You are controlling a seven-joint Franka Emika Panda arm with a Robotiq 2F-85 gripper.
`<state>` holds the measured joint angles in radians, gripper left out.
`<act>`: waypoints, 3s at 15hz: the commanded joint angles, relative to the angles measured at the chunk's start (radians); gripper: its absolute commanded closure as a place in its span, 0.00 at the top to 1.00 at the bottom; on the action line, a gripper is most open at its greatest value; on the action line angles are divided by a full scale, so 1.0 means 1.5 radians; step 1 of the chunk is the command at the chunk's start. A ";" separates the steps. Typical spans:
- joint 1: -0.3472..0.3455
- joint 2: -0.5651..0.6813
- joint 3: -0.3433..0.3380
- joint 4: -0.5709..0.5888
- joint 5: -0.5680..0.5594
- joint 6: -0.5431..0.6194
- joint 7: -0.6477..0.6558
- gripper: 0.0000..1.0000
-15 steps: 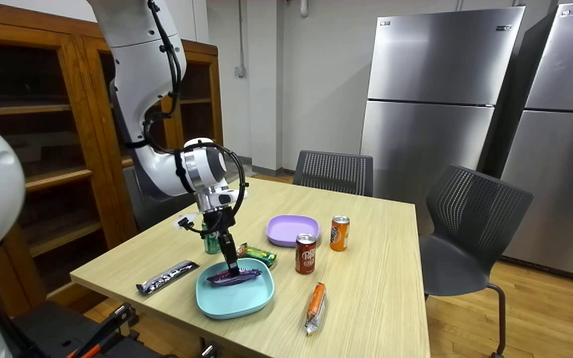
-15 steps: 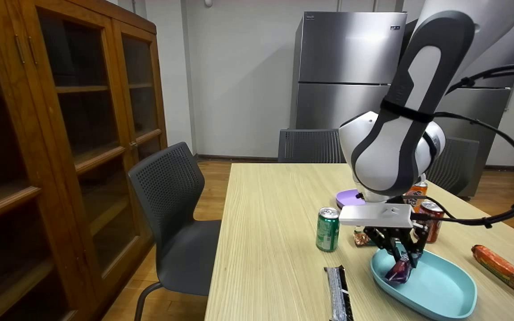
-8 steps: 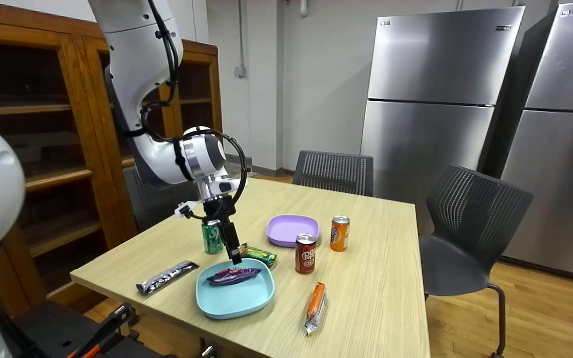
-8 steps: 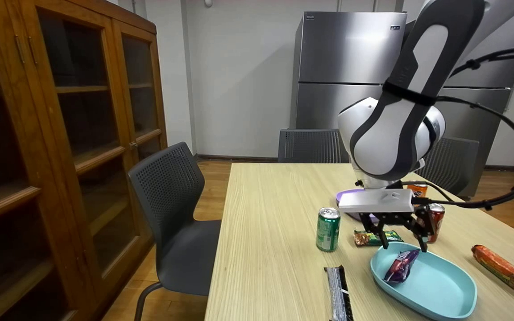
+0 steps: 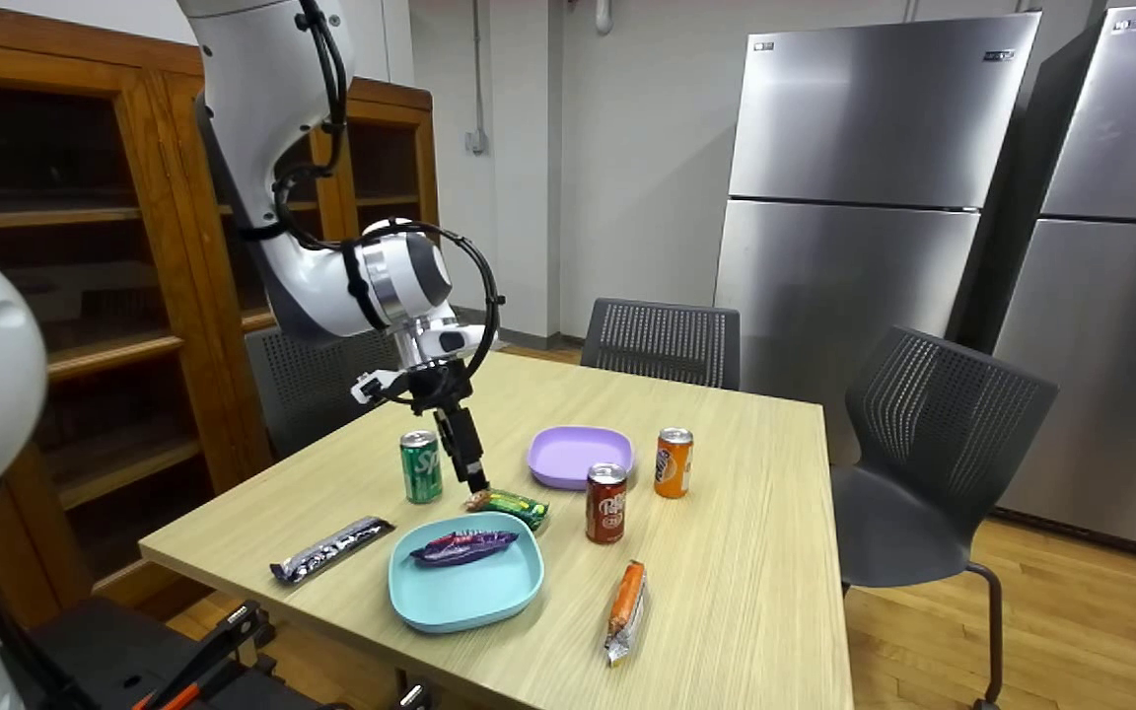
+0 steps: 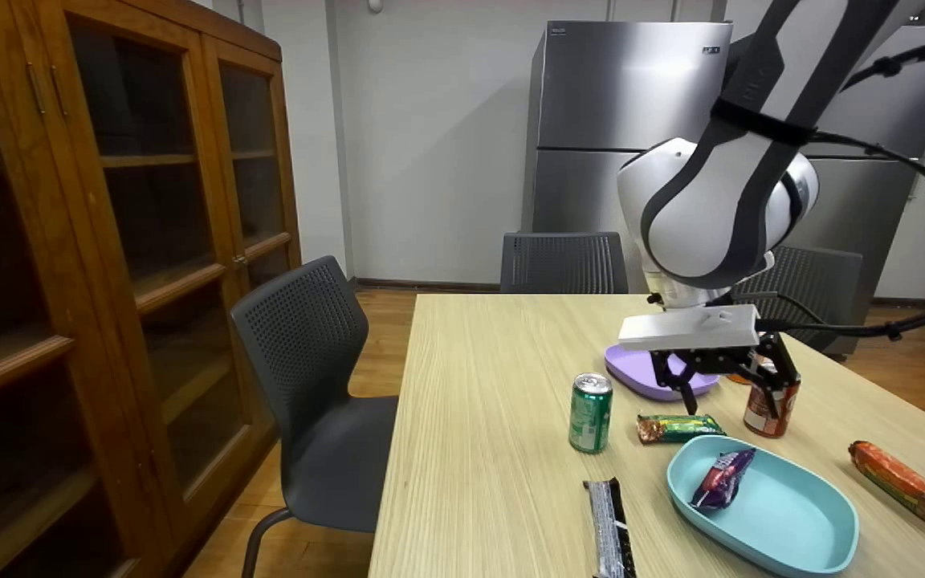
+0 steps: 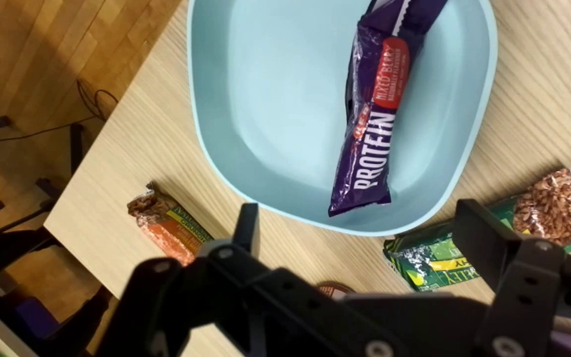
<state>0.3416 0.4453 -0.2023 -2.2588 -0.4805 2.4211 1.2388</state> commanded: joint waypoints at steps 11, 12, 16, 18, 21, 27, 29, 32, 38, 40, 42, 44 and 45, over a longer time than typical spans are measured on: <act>-0.099 -0.017 -0.003 -0.020 -0.004 0.005 -0.091 1.00; -0.099 -0.017 -0.002 -0.020 -0.004 0.005 -0.091 1.00; -0.133 -0.041 0.023 -0.037 0.028 0.049 -0.191 1.00; -0.147 -0.053 0.027 -0.049 0.041 0.089 -0.244 1.00; -0.171 -0.063 0.028 -0.063 0.075 0.136 -0.337 1.00; -0.236 -0.088 0.038 -0.103 0.197 0.190 -0.586 1.00; -0.253 -0.090 0.033 -0.104 0.216 0.189 -0.649 1.00; -0.277 -0.084 0.024 -0.098 0.220 0.184 -0.725 1.00; -0.301 -0.057 -0.011 -0.079 0.192 0.195 -0.792 1.00; -0.305 -0.044 -0.022 -0.073 0.186 0.203 -0.803 1.00; -0.311 -0.028 -0.028 -0.066 0.186 0.211 -0.814 1.00; -0.324 -0.011 -0.023 -0.055 0.199 0.214 -0.832 1.00; -0.328 -0.001 -0.023 -0.049 0.200 0.216 -0.837 1.00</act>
<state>-0.1180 0.4020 -0.2470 -2.3688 -0.1852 2.7305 0.0327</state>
